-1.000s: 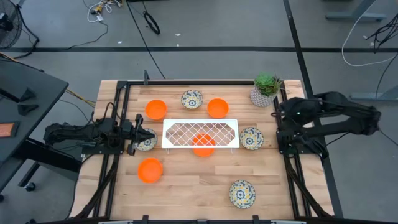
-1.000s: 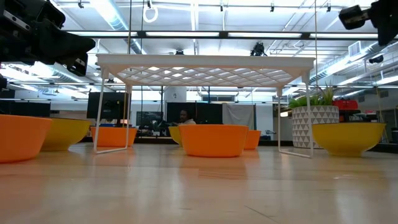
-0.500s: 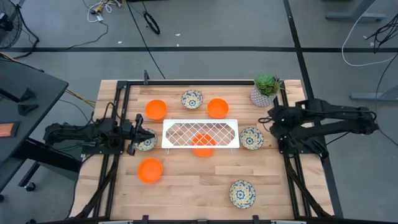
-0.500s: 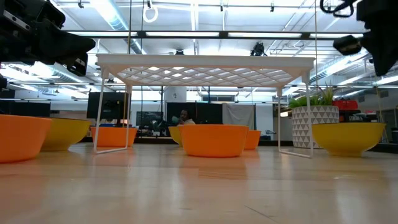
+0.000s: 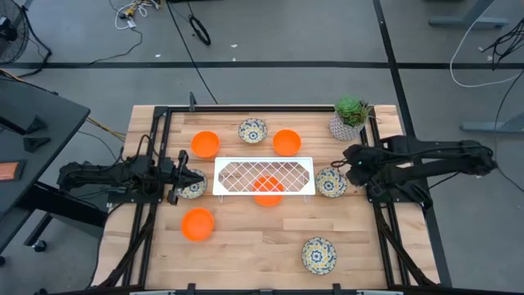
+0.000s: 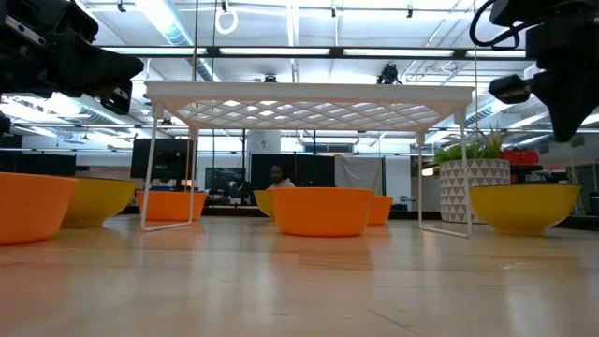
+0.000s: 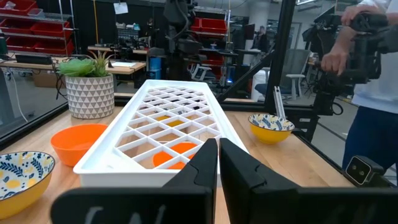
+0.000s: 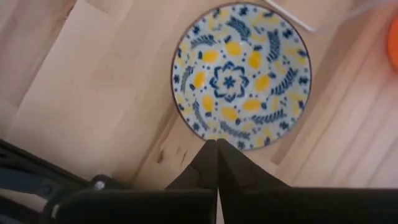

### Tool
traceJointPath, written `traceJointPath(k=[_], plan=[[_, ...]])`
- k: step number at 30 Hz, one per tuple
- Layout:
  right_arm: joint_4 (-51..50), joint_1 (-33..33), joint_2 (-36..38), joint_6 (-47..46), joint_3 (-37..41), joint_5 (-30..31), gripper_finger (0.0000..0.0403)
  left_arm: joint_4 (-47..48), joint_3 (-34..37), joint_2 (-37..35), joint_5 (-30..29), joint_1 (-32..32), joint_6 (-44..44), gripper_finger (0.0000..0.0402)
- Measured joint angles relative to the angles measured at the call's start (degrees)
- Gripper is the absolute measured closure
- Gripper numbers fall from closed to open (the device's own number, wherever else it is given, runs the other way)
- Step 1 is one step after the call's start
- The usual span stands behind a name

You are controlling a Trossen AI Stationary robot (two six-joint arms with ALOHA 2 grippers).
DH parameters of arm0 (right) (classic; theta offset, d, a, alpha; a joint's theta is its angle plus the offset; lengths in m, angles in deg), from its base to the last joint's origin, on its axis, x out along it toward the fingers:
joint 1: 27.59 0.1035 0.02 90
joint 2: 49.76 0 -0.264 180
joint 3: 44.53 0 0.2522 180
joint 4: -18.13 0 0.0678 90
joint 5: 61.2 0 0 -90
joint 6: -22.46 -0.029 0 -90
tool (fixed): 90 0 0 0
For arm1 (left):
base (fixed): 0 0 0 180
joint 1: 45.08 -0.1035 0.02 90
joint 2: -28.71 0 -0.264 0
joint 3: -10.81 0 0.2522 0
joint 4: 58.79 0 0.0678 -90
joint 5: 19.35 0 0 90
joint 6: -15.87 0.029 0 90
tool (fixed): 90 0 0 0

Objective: Pick & Place Mini bowls
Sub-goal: Put the white patterned bowl on the shelf

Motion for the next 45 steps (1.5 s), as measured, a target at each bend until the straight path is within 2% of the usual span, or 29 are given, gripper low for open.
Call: traceJointPath(k=[5,16,28,34,45], plan=[[2.14,4.35,-1.45,1.25,0.71,0.00,0.0401,0.00,0.02,0.00,-0.01,0.00,0.01,0.0378],[5.97,14.14,-5.59,-2.39,1.32,0.00,0.0401,-0.02,0.01,0.00,0.00,-0.01,0.01,0.0378],[7.98,17.09,-7.74,-9.44,1.32,0.90,0.0379,-0.02,0.01,-0.02,-0.01,-0.02,0.01,0.0378],[8.00,17.09,-8.71,-10.33,1.32,0.68,0.0355,-0.02,0.02,0.00,-0.01,-0.02,0.01,0.0378],[9.94,17.07,-10.92,-12.05,1.39,0.55,0.0278,-0.02,0.00,0.00,0.01,0.00,0.01,0.0378]])
